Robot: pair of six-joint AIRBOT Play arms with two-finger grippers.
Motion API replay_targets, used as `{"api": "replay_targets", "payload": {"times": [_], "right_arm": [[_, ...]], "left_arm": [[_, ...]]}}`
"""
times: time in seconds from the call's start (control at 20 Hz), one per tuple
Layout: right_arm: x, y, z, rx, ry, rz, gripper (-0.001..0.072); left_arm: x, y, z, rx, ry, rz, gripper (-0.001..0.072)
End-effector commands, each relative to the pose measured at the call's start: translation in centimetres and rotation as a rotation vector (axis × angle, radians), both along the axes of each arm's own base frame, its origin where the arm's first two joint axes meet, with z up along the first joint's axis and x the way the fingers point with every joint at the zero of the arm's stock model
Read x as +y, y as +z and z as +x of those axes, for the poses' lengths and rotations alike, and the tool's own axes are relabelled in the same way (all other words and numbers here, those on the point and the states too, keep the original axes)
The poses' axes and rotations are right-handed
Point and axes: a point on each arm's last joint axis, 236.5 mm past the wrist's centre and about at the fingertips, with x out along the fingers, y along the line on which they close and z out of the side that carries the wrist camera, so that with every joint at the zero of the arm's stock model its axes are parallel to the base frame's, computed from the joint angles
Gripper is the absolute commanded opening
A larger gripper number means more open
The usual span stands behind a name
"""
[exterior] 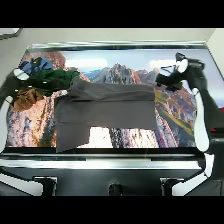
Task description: Fold the shirts.
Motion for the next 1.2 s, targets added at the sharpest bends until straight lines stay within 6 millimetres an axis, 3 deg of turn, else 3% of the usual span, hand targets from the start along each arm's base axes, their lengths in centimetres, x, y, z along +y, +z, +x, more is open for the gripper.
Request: {"api": "replay_targets", "payload": {"times": [0.0, 0.1, 0.2, 0.4, 0.55, 0.65, 0.75, 0.8, 0.95, 1.15], "right_arm": [[-3.3, -0.3, -9.2, 0.340, 0.027, 0.078, 0.0542], [-4.0, -1.8, -14.1, 0.508, 0.035, 0.133, 0.0540], [-3.4, -3.2, -16.1, 0.541, 0.057, 0.148, 0.0538], [-0.8, -3.7, -15.3, 0.467, 0.058, 0.245, 0.0537], [-0.9, -3.8, -15.4, 0.472, 0.059, 0.242, 0.0537], [-0.9, -3.8, -15.4, 0.469, 0.068, 0.241, 0.0537], [-0.6, -5.0, -16.5, 0.501, 0.078, 0.249, 0.0537], [-0.3, -5.9, -17.4, 0.521, 0.072, 0.259, 0.0537], [3.0, -8.3, -18.4, 0.508, 0.057, 0.400, 0.0539], [4.5, -10.7, -18.3, 0.469, -0.008, 0.467, 0.0538]], "left_arm": [[6.0, -1.9, -10.1, 0.416, 0.034, 0.004, 0.0498], [6.8, -4.8, -16.3, 0.606, 0.072, -0.076, 0.0497], [5.9, -7.2, -18.5, 0.591, 0.089, -0.156, 0.0467], [4.3, -9.6, -16.3, 0.462, 0.136, -0.246, 0.0463], [3.2, -11.0, -16.2, 0.489, 0.121, -0.257, 0.0398], [2.7, -11.7, -15.5, 0.475, 0.120, -0.250, 0.0396], [2.7, -12.0, -14.6, 0.443, 0.125, -0.228, 0.0364], [2.6, -12.0, -14.3, 0.433, 0.126, -0.222, 0.0234], [2.5, -12.0, -14.2, 0.427, 0.122, -0.219, 0.0033], [2.3, -11.4, -14.4, 0.426, 0.106, -0.220, 0.0032]]}}
